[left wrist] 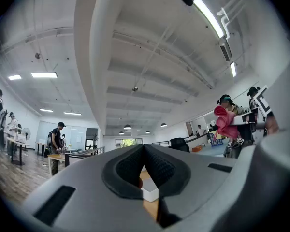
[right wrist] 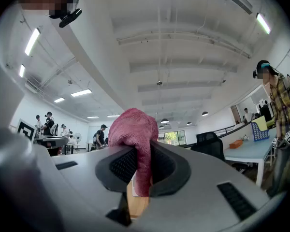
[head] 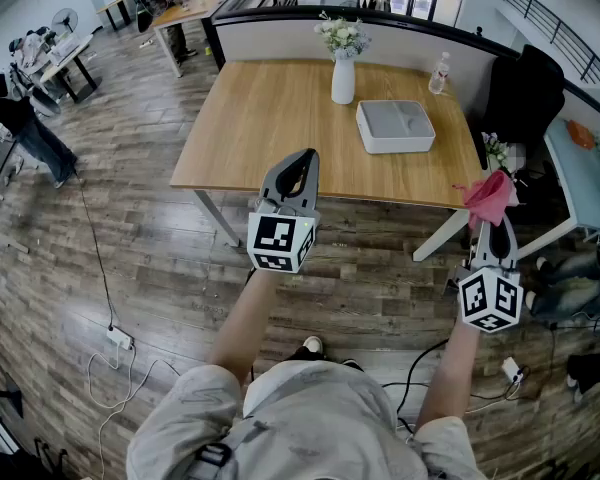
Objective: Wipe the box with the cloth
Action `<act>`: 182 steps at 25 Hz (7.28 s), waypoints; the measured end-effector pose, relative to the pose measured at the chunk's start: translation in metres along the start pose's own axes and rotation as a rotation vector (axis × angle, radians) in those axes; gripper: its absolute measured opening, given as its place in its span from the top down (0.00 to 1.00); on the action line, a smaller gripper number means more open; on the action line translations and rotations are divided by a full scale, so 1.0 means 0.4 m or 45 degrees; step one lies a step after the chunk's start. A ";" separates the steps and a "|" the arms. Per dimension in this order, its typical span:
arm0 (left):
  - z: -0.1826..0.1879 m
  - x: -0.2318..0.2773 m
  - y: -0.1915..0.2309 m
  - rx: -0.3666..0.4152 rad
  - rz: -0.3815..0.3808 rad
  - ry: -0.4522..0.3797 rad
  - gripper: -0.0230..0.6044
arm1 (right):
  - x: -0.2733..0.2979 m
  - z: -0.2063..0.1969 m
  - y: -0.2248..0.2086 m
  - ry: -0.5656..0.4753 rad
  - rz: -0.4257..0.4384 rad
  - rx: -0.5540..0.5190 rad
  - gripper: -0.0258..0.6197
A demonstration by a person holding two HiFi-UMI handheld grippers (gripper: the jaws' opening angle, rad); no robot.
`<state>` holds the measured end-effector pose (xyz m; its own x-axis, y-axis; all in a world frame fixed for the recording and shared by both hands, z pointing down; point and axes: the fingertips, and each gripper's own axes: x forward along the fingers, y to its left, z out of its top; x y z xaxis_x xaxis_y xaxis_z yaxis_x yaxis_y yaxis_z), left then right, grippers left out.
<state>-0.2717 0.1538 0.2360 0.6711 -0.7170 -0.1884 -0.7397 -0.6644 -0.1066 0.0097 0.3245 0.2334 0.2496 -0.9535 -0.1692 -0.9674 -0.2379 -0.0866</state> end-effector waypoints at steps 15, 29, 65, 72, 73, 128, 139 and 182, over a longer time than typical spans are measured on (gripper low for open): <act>-0.040 0.018 0.059 -0.005 -0.021 -0.003 0.95 | 0.038 -0.046 0.070 0.020 -0.007 0.032 0.86; -0.134 0.091 0.038 0.010 -0.057 0.056 0.95 | 0.098 -0.132 0.039 0.089 -0.017 0.067 0.86; -0.270 0.738 -0.244 0.067 -0.071 0.127 0.95 | 0.536 -0.274 -0.515 0.182 -0.047 0.198 0.86; -0.269 0.799 -0.256 0.085 -0.018 0.118 0.95 | 0.603 -0.283 -0.568 0.182 -0.006 0.213 0.86; -0.269 0.804 -0.256 0.087 -0.012 0.117 0.95 | 0.612 -0.284 -0.572 0.183 0.000 0.215 0.86; -0.317 1.082 0.273 0.090 0.231 -0.011 0.95 | 1.279 -0.276 -0.242 0.095 0.273 0.108 0.86; -0.377 1.047 0.304 0.104 0.255 0.059 0.95 | 1.321 -0.325 -0.162 0.164 0.349 0.121 0.86; -0.670 0.853 0.282 -0.090 0.363 0.231 0.95 | 1.199 -0.808 0.081 0.904 0.533 0.192 0.86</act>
<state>-0.1131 -0.2223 0.4215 0.4406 -0.8974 -0.0234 -0.8977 -0.4406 -0.0058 0.0844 -0.2003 0.4667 -0.2636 -0.8597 0.4376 -0.9457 0.1407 -0.2932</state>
